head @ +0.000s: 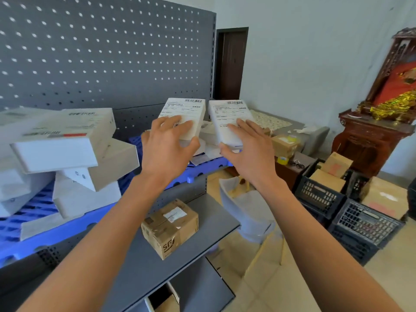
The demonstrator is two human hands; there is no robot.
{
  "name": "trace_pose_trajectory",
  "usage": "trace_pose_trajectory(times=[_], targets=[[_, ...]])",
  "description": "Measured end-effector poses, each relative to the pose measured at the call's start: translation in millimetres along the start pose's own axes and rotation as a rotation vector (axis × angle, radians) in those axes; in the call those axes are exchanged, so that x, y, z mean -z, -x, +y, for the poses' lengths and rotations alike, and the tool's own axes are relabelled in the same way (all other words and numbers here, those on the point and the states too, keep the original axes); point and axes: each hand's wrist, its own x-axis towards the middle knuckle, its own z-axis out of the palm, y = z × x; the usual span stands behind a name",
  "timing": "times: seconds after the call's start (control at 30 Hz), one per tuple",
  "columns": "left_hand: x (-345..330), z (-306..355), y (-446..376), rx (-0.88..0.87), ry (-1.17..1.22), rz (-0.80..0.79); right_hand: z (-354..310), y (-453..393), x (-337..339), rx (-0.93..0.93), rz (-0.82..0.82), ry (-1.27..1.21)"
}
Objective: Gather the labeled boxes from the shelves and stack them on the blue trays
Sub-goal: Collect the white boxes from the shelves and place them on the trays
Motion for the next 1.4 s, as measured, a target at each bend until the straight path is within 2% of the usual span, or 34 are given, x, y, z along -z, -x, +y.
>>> trace_pose_trajectory(times=[0.3, 0.63, 0.77, 1.03, 1.4], targets=[[-9, 7, -23, 0.123, -0.106, -0.016, 12, -47, -18, 0.029, -0.086, -0.014], [-25, 4, -31, 0.238, -0.175, -0.060, 16, -59, -36, 0.069, -0.178, -0.048], [-27, 3, -30, 0.233, -0.180, -0.045, 18, -59, -40, 0.085, -0.199, -0.067], [-32, 15, -20, 0.194, -0.346, -0.046, 29, -52, -43, 0.158, -0.225, -0.083], [-20, 38, -6, 0.111, -0.362, 0.006, 40, -31, -17, 0.146, -0.216, -0.126]])
